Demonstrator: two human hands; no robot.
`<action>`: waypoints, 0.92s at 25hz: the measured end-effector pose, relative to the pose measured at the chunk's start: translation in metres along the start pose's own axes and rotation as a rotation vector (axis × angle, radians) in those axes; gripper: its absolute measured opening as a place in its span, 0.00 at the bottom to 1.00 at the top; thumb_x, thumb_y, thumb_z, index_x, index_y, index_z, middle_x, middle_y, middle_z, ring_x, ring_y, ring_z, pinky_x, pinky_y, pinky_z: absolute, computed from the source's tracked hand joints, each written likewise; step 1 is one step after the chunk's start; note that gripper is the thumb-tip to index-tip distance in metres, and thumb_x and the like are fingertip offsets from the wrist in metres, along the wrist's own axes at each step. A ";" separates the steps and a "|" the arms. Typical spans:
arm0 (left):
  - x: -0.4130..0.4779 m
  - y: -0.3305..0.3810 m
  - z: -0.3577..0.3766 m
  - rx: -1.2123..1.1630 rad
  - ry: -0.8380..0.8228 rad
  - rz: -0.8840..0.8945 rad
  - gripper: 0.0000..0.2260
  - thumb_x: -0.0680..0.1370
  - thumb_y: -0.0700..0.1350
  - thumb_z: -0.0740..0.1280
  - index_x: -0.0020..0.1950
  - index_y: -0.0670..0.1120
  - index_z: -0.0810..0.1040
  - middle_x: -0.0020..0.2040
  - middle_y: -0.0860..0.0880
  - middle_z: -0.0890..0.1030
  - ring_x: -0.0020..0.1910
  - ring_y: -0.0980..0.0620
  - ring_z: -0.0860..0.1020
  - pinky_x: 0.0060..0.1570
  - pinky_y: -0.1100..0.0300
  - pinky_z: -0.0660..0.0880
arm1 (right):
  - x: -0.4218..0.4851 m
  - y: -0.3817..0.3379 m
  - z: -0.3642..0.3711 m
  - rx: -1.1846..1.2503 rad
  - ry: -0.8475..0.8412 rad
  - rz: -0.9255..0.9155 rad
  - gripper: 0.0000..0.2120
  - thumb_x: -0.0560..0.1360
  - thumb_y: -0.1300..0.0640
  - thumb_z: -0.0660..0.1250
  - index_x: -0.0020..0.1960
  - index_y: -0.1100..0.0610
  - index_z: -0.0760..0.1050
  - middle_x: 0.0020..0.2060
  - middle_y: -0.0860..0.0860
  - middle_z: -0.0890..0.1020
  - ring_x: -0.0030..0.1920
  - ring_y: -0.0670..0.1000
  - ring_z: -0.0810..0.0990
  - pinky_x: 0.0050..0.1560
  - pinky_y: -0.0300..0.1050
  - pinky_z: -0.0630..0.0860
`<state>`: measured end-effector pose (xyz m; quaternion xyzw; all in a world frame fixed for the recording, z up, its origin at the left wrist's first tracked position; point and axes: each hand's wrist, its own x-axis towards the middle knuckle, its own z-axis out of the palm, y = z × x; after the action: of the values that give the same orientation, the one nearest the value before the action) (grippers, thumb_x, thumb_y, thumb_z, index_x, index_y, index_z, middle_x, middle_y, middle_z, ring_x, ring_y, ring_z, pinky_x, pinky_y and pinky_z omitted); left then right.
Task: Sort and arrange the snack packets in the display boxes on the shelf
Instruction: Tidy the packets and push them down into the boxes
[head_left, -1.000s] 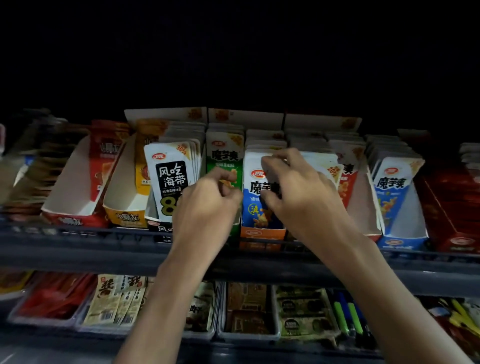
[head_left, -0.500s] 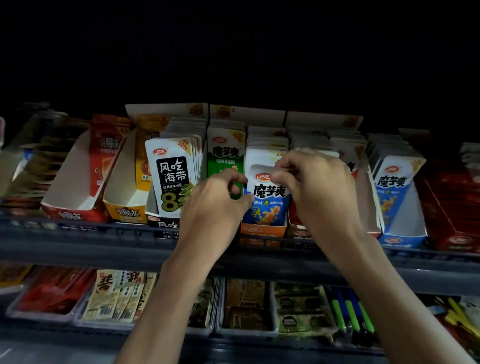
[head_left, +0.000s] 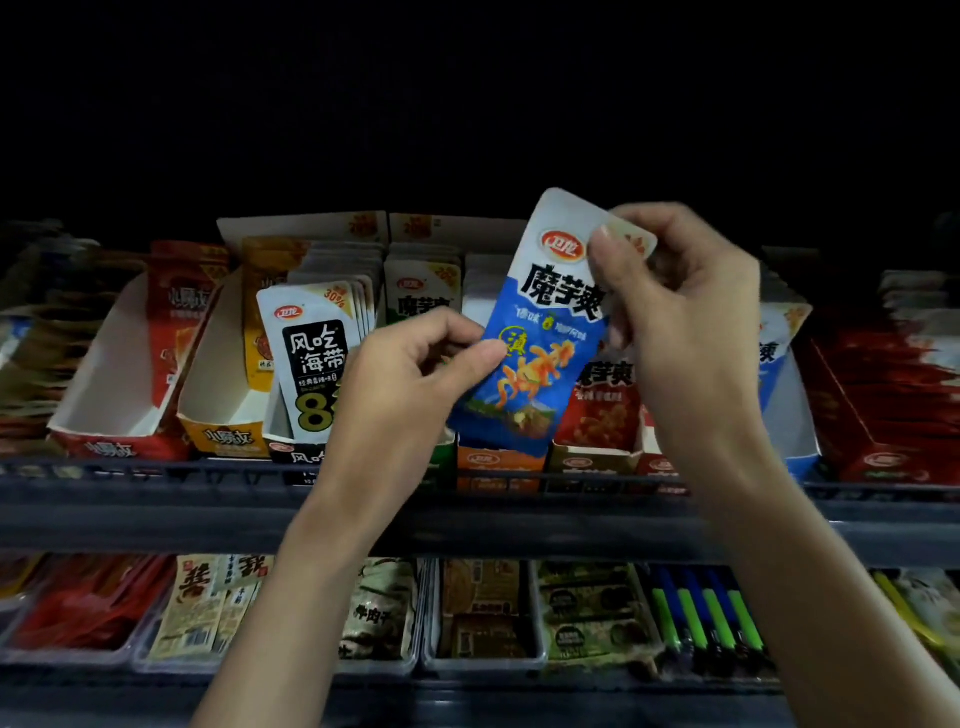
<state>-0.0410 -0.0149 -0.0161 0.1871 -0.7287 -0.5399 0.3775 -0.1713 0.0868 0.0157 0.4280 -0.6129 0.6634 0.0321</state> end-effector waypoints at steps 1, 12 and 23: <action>-0.001 0.002 0.000 -0.063 -0.028 0.007 0.09 0.77 0.40 0.67 0.37 0.44 0.77 0.26 0.58 0.77 0.26 0.64 0.73 0.26 0.74 0.66 | 0.000 -0.003 -0.001 0.092 -0.022 0.124 0.07 0.81 0.58 0.64 0.45 0.58 0.77 0.28 0.43 0.79 0.27 0.38 0.75 0.28 0.31 0.69; -0.006 0.006 0.010 -0.139 -0.231 0.017 0.22 0.78 0.51 0.65 0.41 0.31 0.68 0.33 0.32 0.65 0.30 0.35 0.61 0.32 0.47 0.56 | -0.007 -0.002 -0.011 0.303 -0.096 0.321 0.08 0.79 0.58 0.67 0.45 0.61 0.81 0.38 0.54 0.86 0.37 0.51 0.85 0.35 0.43 0.80; -0.005 0.002 0.025 -0.065 -0.216 0.120 0.18 0.78 0.48 0.63 0.30 0.44 0.65 0.26 0.56 0.67 0.26 0.59 0.63 0.27 0.67 0.60 | -0.008 -0.006 -0.031 0.192 -0.131 0.347 0.11 0.80 0.58 0.65 0.41 0.61 0.78 0.23 0.46 0.78 0.20 0.40 0.72 0.23 0.30 0.66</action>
<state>-0.0560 0.0057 -0.0192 0.0718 -0.7571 -0.5566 0.3344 -0.1794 0.1179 0.0189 0.3596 -0.6120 0.6851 -0.1636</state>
